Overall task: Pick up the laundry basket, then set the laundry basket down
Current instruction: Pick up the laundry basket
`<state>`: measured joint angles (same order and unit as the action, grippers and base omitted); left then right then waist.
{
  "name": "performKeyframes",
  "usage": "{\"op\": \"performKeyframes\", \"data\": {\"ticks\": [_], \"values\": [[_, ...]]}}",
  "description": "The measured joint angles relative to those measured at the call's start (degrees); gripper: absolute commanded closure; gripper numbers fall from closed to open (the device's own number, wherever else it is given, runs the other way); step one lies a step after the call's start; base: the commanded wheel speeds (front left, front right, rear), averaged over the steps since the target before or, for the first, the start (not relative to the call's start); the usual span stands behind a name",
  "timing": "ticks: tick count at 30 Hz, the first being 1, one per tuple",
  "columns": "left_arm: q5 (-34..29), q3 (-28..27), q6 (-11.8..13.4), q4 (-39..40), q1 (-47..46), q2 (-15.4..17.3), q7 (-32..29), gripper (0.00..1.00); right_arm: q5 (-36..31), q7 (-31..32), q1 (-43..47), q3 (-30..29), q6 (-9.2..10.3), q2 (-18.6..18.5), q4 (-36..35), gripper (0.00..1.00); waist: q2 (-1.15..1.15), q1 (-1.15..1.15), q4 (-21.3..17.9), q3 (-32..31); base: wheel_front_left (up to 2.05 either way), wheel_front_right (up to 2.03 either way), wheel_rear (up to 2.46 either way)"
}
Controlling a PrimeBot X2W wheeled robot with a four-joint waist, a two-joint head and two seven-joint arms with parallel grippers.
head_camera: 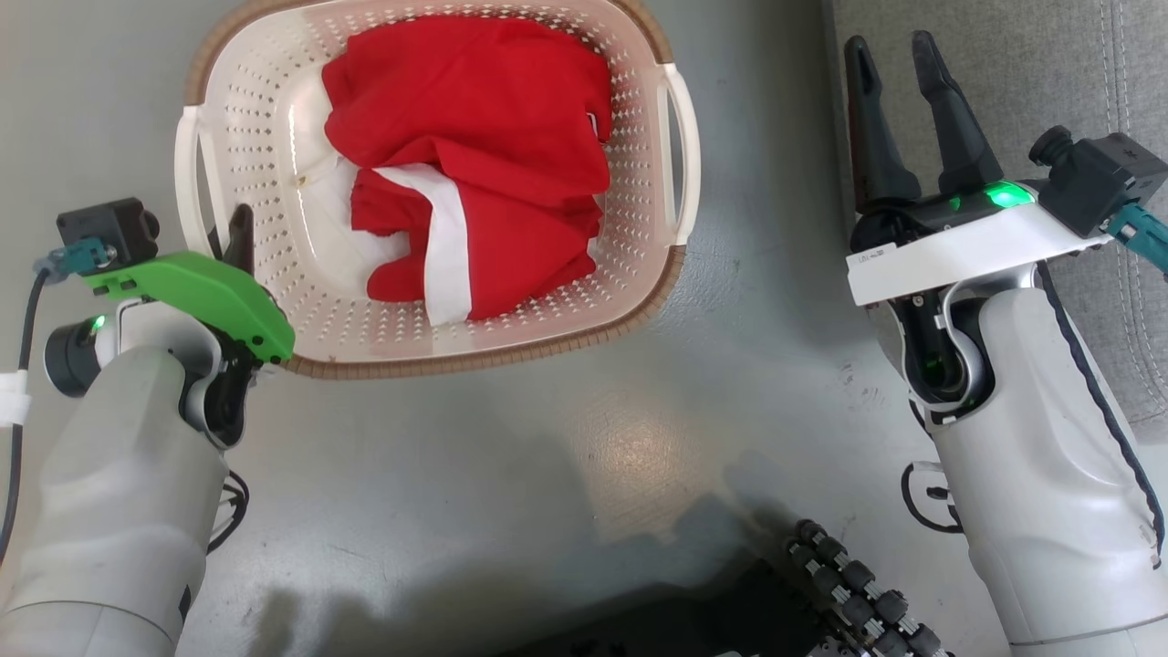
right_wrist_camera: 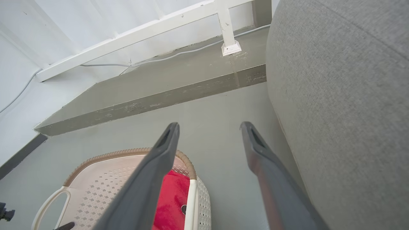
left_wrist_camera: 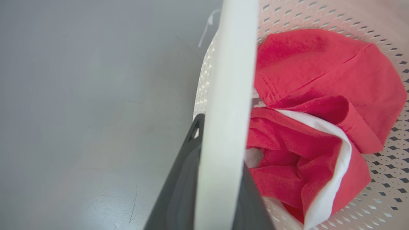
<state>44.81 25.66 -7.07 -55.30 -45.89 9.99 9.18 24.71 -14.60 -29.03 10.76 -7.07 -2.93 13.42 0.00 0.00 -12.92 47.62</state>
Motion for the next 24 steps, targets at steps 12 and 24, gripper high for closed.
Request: {"op": "performKeyframes", "data": {"ticks": [12, 24], "values": [[0.98, 0.58, 0.02, -2.57, 0.44, -1.71, 0.53, 1.00, 0.01, 0.00, 0.08, 0.14, 0.00, 0.00, -0.01, 0.00, 0.00, 0.00, 0.13, 0.29, 0.00, 0.00, 0.00], [2.83, 1.25, 0.02, -4.66, 0.46, -2.88, 1.72, 1.00, 0.01, 0.00, 0.08, 0.35, 0.00, 0.00, -0.04, 0.00, 0.00, 0.00, 0.12, 0.99, 0.00, 0.00, 0.00]]}}
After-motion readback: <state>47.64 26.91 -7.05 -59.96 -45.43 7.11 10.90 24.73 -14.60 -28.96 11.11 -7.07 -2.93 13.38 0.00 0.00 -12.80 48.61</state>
